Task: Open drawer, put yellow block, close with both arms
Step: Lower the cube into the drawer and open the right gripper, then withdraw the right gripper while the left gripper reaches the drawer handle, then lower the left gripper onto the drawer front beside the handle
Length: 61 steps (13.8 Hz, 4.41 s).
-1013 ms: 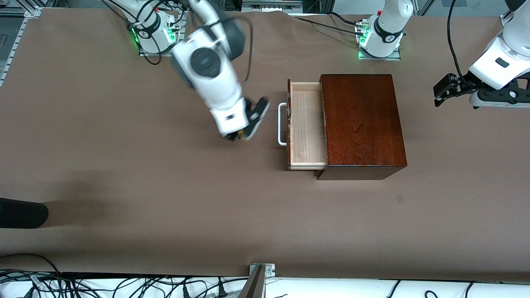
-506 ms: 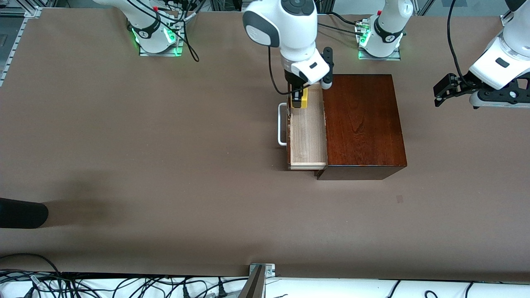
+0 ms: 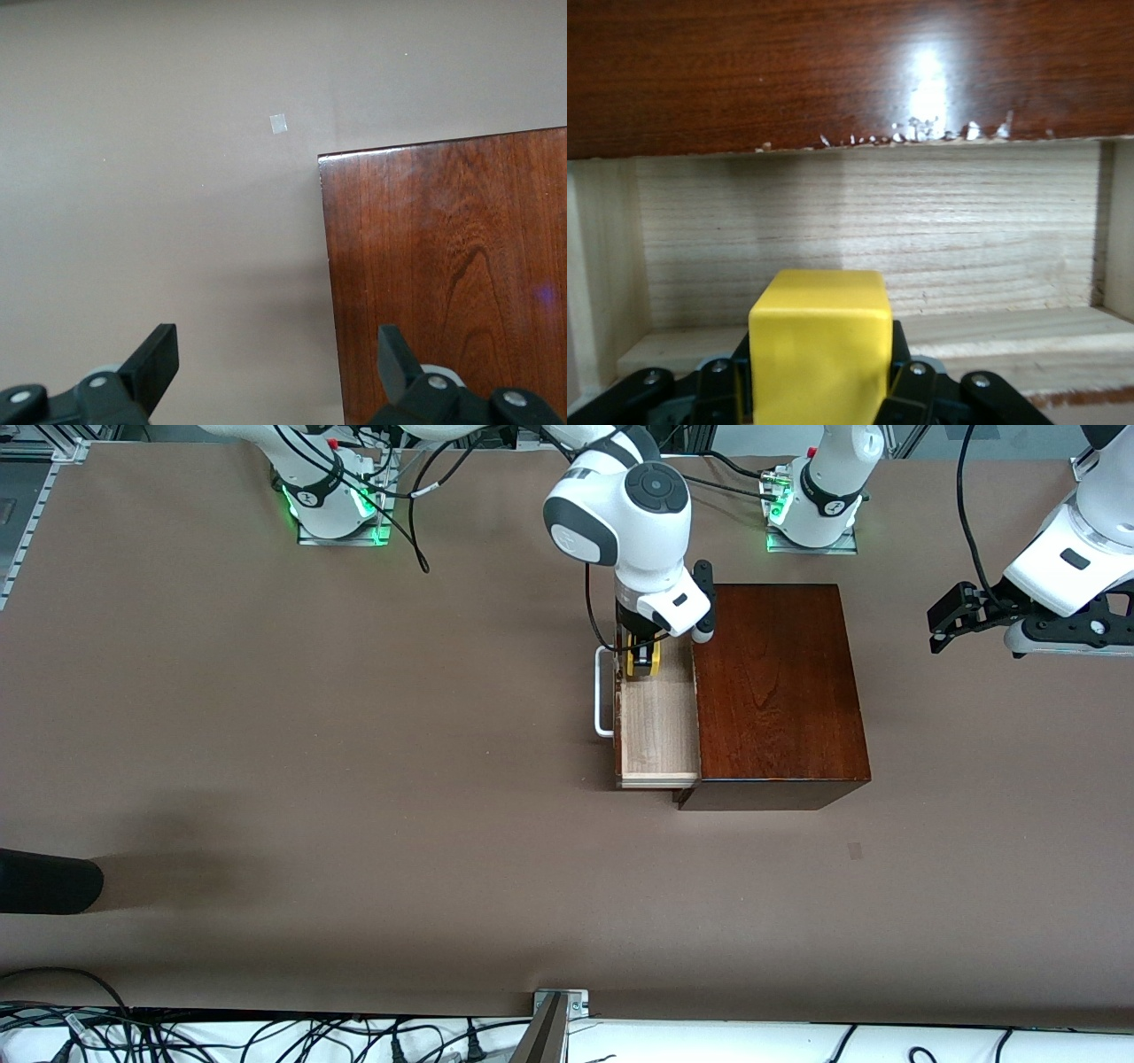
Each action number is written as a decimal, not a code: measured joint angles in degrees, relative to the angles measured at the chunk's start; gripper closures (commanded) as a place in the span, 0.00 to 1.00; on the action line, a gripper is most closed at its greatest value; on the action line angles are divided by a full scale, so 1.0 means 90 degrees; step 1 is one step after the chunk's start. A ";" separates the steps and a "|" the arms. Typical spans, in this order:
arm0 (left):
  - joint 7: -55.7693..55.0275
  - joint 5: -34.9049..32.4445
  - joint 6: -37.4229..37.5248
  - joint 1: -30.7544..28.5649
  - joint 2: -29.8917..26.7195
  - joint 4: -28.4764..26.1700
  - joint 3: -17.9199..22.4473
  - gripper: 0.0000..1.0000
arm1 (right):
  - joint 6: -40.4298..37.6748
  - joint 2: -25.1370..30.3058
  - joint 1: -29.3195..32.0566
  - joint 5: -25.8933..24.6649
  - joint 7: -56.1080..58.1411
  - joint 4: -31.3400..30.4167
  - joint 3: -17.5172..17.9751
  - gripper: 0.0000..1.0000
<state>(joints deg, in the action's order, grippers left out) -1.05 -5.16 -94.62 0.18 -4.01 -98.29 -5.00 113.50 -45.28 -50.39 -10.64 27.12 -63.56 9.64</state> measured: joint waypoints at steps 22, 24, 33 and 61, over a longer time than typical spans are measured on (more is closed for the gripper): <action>0.0105 0.0014 0.0328 0.0040 0.0098 0.0008 -0.0026 0.00 | -0.0787 0.1618 0.2155 0.0570 0.0030 0.0499 -0.0215 0.00; 0.0697 0.0295 0.0446 0.0110 0.0099 0.0009 -0.0057 0.00 | -0.0909 0.1985 0.2928 0.1122 0.0026 0.0444 -0.0244 0.00; 0.3483 0.1977 0.0841 0.0654 0.0807 0.0045 -0.0731 0.00 | -0.1769 0.5119 0.4756 0.2134 -0.0846 -0.2953 -0.1139 0.00; 0.5162 -0.0940 -0.1319 0.3539 0.4892 0.1868 -0.1617 0.00 | -0.1946 0.5249 0.4699 0.1247 -0.2881 -0.3586 -0.1329 0.00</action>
<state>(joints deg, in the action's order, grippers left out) 45.41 -13.61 -106.49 32.03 40.02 -81.48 -19.55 95.99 1.97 -8.10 0.58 1.19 -95.84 -2.33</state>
